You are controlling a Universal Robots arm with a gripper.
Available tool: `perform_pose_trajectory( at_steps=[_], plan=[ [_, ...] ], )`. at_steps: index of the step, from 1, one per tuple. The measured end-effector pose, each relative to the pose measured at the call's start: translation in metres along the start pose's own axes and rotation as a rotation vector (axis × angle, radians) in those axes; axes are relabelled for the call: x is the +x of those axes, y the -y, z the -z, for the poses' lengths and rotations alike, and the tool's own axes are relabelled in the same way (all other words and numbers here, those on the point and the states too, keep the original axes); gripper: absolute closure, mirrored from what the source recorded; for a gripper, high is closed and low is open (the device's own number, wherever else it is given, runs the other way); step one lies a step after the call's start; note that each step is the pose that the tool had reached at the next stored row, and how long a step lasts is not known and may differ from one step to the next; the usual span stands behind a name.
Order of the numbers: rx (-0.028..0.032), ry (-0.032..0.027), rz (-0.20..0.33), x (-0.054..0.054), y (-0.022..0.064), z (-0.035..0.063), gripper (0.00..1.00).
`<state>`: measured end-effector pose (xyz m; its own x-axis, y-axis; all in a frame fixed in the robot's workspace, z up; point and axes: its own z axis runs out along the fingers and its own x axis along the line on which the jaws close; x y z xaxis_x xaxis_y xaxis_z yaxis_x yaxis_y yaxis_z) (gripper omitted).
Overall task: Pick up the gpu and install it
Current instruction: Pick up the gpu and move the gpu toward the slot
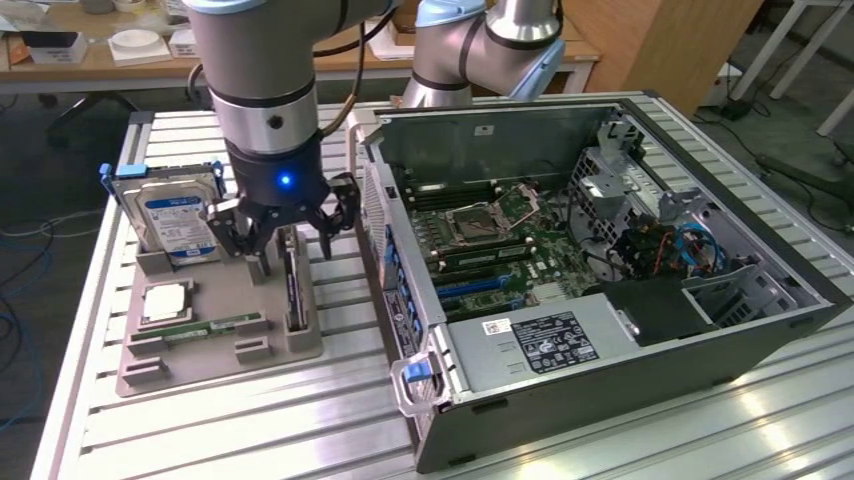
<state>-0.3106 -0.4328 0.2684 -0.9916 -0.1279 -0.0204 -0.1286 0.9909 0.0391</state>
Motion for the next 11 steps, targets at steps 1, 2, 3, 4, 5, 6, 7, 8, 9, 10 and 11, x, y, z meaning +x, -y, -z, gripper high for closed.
perform_pose_trajectory(
  at_steps=[1, 2, 3, 4, 5, 6, 7, 8, 9, 10, 11],
  plan=[
    [-0.0001, 0.0001, 0.0, -0.0001, 0.0, -0.0007, 0.29],
    [-0.0001, 0.0001, 0.0, -0.0002, 0.0, -0.0012, 0.29],
    [0.0, 0.0, 0.0, -0.0003, 0.0001, -0.0015, 0.29],
    [0.0033, -0.0003, 0.0, -0.0011, 0.0, -0.004, 0.29],
    [0.0121, -0.0013, 0.0, -0.0013, -0.0025, -0.0059, 0.29],
    [0.0132, -0.0014, 0.0, -0.0008, -0.0033, -0.0073, 0.29],
    [0.0133, -0.0001, -0.001, 0.001, -0.0038, -0.0082, 0.29],
    [0.0134, 0.0007, -0.003, 0.0019, -0.0041, -0.0086, 0.29],
    [0.0133, 0.0013, -0.004, 0.0021, -0.0043, -0.0091, 0.29],
    [0.0136, 0.0013, -0.008, 0.0021, -0.0044, -0.0096, 0.29],
    [0.0141, 0.0016, -0.016, 0.0021, -0.0044, -0.0103, 0.29]
  ],
)
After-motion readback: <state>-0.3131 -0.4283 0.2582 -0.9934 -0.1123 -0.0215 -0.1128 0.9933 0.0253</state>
